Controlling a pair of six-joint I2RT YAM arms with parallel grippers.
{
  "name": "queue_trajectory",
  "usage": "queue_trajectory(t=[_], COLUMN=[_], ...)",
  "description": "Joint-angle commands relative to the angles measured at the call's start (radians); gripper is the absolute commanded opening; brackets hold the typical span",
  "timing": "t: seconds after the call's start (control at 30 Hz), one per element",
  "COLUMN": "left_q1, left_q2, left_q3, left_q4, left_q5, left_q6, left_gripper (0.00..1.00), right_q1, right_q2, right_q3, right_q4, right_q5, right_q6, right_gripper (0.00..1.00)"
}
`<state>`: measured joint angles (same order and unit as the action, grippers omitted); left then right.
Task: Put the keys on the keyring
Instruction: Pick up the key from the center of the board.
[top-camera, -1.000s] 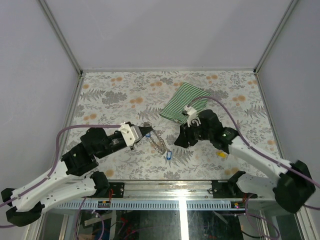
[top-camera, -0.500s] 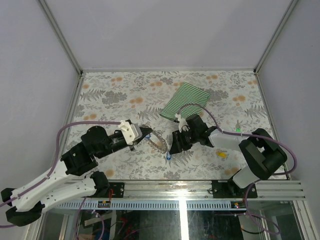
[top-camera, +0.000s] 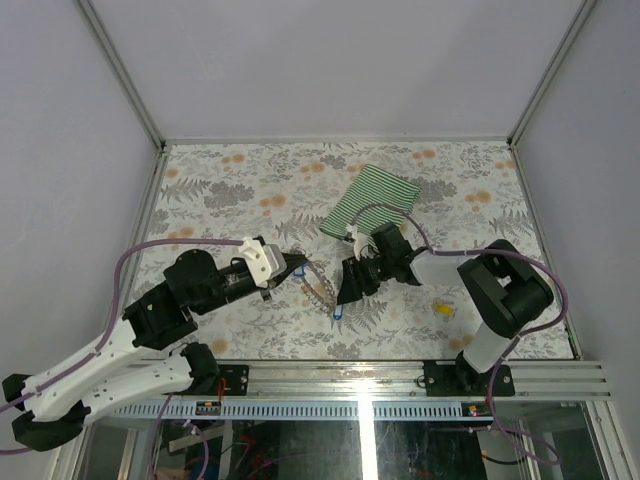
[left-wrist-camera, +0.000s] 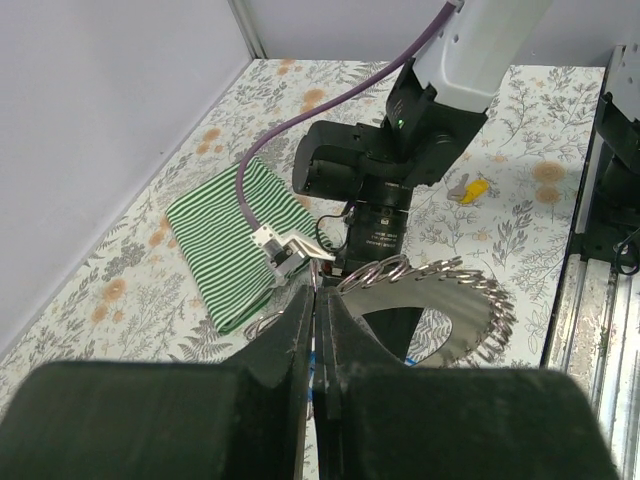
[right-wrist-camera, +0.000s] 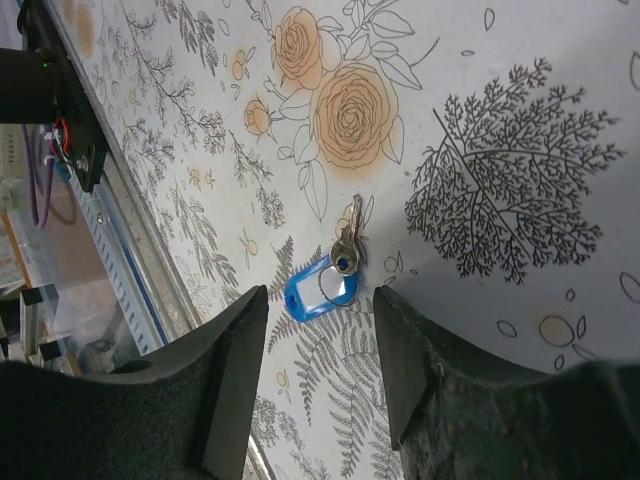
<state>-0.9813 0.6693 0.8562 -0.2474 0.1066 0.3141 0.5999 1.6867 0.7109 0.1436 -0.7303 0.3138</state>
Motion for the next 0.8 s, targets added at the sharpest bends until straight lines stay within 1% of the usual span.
queue_trajectory(t=[0.0, 0.13, 0.33, 0.47, 0.67, 0.77], left_q1=[-0.002, -0.003, -0.002, -0.003, -0.002, -0.002], left_q2=[-0.008, -0.009, -0.004, 0.001, 0.001, 0.0], left_q3=[0.045, 0.044, 0.04, 0.036, 0.032, 0.032], left_q4=[0.043, 0.043, 0.043, 0.046, 0.051, 0.051], left_q5=[0.002, 0.002, 0.004, 0.011, 0.014, 0.014], left_q6=[-0.009, -0.007, -0.006, -0.007, -0.01, -0.01], left_gripper=[0.0, 0.0, 0.0, 0.0, 0.0, 0.0], right_q1=[-0.004, -0.005, -0.005, -0.005, -0.005, -0.005], right_q2=[0.061, 0.083, 0.083, 0.065, 0.059, 0.058], right_q3=[0.033, 0.038, 0.034, 0.026, 0.018, 0.018], right_q4=[0.028, 0.029, 0.015, -0.007, -0.009, -0.003], right_q5=[-0.031, -0.049, -0.064, -0.061, -0.052, -0.05], right_q6=[-0.064, -0.074, -0.086, -0.096, -0.1, -0.1], right_gripper=[0.53, 0.5, 0.4, 0.37, 0.25, 0.16])
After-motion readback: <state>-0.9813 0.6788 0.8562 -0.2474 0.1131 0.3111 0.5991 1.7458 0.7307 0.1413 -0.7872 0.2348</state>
